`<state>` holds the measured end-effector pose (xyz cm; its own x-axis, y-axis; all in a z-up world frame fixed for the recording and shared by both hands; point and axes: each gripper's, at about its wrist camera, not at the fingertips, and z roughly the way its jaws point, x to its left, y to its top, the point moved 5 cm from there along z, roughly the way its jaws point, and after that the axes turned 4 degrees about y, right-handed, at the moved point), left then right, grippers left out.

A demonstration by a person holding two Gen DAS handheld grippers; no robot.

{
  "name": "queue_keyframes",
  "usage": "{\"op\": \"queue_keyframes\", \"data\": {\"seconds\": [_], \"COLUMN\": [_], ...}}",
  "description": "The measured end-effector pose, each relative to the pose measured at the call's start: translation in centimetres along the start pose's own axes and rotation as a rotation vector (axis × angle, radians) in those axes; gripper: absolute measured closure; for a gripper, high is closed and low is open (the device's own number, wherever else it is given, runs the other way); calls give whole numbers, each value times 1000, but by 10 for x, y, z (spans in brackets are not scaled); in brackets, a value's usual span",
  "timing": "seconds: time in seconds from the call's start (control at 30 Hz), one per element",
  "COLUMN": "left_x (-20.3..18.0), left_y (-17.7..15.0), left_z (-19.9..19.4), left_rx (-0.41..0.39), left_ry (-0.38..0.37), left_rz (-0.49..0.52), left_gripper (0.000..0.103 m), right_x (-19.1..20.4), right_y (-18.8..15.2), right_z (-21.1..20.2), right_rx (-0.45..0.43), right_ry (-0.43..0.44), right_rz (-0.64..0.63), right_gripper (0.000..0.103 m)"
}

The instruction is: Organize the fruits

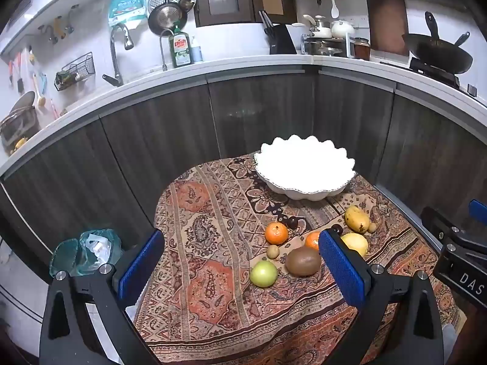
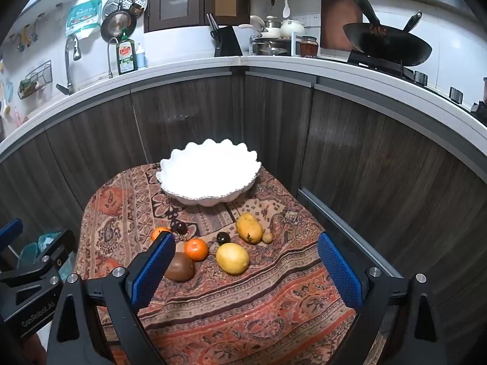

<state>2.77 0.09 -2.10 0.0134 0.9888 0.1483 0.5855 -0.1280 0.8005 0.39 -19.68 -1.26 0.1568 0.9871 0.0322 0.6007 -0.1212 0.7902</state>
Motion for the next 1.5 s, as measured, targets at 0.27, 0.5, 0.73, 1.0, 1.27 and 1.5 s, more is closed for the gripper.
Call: {"op": "queue_keyframes", "data": {"seconds": [0.27, 0.5, 0.73, 1.0, 1.27, 1.5], "left_x": [-1, -1, -2, -2, -3, -1], "left_y": [1, 1, 1, 2, 1, 0], "left_z": [0, -2, -1, -1, 3, 7], "left_rx": [1, -2, -1, 0, 8, 15], "left_ry": [-2, -2, -1, 0, 0, 5], "left_rz": [4, 9, 9, 10, 16, 17], "left_gripper": [0, 0, 0, 0, 0, 0], "right_x": [2, 3, 1, 1, 1, 2], "right_y": [1, 6, 3, 4, 2, -1], "right_z": [1, 0, -1, 0, 3, 10], "right_rx": [1, -2, -14, -19, -9, 17], "right_ry": [4, -5, -4, 1, 2, 14], "right_rz": [-5, -4, 2, 9, 13, 30], "right_gripper": [7, 7, 7, 7, 7, 7]}}
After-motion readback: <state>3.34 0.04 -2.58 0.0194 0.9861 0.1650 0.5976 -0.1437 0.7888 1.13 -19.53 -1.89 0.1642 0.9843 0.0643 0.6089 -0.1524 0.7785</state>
